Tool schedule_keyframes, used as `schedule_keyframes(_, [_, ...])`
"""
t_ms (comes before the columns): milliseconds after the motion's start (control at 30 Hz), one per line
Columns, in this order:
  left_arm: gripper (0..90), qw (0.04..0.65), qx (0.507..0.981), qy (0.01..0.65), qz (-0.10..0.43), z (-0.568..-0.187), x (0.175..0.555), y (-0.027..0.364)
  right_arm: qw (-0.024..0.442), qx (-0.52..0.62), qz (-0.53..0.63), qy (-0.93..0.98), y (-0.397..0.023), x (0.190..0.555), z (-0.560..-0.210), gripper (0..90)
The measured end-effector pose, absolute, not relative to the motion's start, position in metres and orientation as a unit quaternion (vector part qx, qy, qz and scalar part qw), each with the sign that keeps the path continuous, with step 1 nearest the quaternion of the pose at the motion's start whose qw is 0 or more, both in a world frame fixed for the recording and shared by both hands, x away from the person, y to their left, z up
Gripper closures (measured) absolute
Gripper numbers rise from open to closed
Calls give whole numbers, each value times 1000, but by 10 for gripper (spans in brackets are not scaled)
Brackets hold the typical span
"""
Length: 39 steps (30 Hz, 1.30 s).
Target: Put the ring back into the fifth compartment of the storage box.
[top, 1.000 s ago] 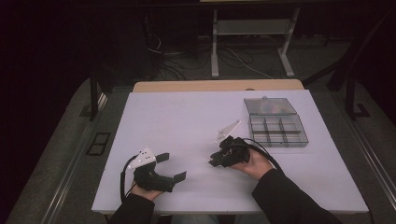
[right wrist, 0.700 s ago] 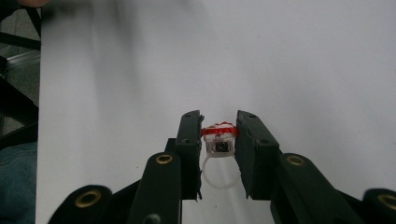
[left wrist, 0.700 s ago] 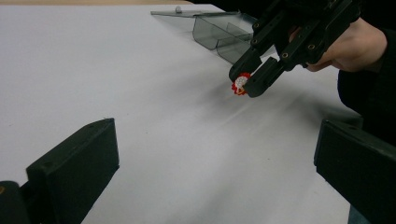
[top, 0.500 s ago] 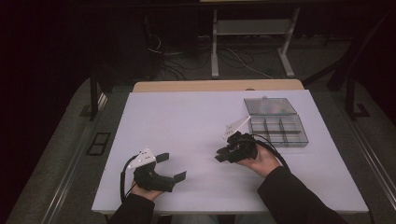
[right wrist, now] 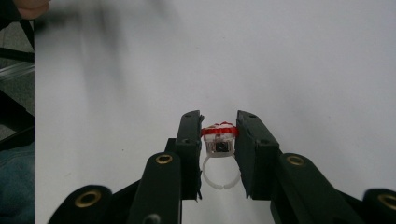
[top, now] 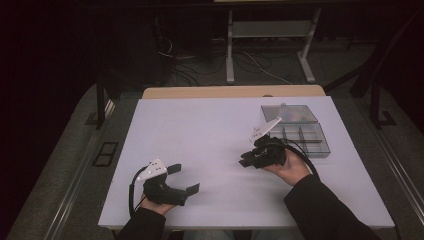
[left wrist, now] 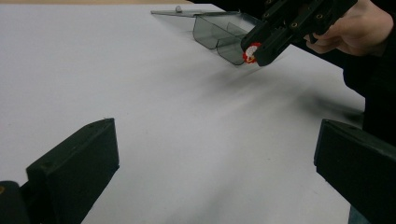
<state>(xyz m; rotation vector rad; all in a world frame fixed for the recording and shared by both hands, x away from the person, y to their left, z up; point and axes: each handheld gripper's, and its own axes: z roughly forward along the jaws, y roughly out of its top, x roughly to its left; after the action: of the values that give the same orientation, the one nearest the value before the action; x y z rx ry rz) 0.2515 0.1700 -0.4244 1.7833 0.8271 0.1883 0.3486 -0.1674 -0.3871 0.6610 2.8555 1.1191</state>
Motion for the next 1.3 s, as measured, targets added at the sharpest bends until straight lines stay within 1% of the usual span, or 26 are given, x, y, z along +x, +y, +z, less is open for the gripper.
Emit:
schedule_keyframes(433, [0, 551, 753, 350, 79, -425, 252, 170, 6, 239, 363, 901, -189, 353, -380, 705])
schedule_keyframes(867, [0, 551, 753, 351, 80, -425, 252, 170, 22, 266, 360, 894, -217, 362, -376, 705])
schedule_keyframes(1300, [0, 550, 754, 351, 80, -425, 252, 170, 33, 286, 355, 890, -236, 371, -372, 705])
